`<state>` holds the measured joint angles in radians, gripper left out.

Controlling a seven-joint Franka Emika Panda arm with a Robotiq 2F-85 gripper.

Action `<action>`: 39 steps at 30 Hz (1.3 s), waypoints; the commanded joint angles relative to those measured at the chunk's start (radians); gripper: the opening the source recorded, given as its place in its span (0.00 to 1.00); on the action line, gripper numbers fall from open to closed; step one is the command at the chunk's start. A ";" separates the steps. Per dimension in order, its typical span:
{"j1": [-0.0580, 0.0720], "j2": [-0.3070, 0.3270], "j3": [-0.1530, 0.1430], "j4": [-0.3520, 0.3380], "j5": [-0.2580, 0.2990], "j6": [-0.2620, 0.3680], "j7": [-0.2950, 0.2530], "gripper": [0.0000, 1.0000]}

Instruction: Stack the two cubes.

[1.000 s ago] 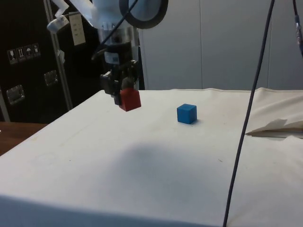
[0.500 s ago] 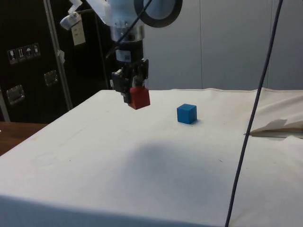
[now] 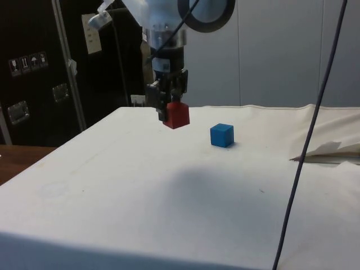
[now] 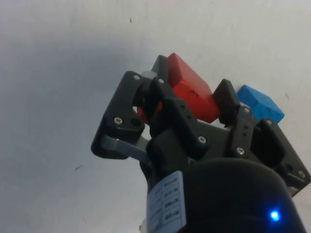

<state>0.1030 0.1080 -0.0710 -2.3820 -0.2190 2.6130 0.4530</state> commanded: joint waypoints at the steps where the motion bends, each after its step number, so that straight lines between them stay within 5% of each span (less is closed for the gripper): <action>1: -0.004 -0.014 0.000 -0.022 0.013 0.022 -0.019 0.13; 16: -0.015 -0.067 -0.048 -0.113 0.031 0.082 -0.096 0.13; 30: -0.027 -0.077 -0.131 -0.164 0.068 0.123 -0.211 0.13; 31: -0.023 -0.067 -0.131 -0.147 0.041 0.106 -0.183 0.13; 32: -0.027 -0.078 -0.144 -0.171 0.070 0.129 -0.225 0.13; 39: -0.029 -0.087 -0.192 -0.202 0.083 0.158 -0.284 0.13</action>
<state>0.0780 0.0360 -0.2600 -2.5640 -0.1650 2.7540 0.2040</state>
